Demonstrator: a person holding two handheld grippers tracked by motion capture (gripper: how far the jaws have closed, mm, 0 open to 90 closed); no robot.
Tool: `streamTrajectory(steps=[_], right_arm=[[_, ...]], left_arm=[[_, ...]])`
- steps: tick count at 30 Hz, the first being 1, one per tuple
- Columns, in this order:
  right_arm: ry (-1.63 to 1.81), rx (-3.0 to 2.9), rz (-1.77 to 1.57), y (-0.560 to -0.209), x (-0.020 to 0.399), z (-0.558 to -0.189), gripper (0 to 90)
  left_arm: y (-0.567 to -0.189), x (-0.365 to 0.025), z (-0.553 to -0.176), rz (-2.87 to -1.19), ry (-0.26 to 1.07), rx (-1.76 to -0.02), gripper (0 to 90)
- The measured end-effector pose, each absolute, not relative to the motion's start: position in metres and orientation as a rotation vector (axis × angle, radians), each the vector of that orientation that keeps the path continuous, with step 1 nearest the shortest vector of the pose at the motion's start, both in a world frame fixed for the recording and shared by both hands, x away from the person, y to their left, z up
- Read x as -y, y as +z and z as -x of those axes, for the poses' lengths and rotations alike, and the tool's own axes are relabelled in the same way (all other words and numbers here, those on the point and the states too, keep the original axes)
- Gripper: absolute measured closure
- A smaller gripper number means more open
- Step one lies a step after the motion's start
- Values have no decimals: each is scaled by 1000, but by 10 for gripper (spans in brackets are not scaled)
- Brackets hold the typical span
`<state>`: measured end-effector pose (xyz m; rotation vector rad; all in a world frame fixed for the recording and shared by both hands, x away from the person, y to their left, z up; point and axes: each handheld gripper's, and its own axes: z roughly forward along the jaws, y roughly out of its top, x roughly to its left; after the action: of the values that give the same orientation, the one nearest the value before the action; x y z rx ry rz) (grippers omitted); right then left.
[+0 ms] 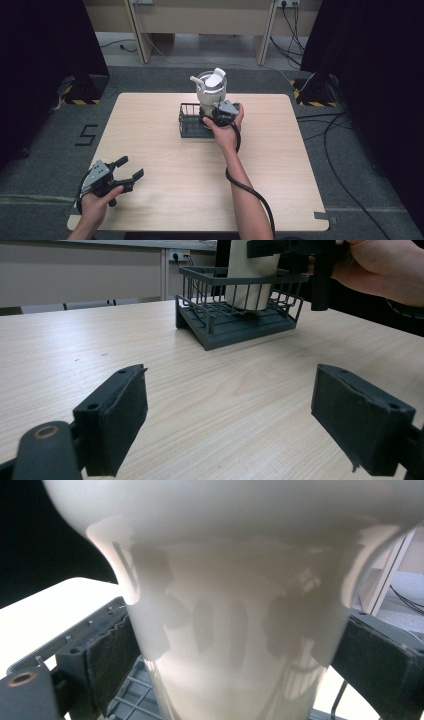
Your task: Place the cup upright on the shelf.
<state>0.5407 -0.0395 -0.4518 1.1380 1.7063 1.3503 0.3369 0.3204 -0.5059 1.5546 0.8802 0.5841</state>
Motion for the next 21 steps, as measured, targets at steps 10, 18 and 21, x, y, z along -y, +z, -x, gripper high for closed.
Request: streamTrajectory(steps=[10, 18, 21], right_arm=[[1343, -1716, -1138, -449, 44, -533, 79], [1332, -1714, -1149, -449, 52, -525, 75], [1334, -1712, -1153, -448, 55, -522, 75]], left_arm=[[-506, -320, -337, -1554, 585, -881, 143], [-506, -320, -337, -1554, 586, -882, 143], [-506, -319, -337, -1555, 586, -882, 143]])
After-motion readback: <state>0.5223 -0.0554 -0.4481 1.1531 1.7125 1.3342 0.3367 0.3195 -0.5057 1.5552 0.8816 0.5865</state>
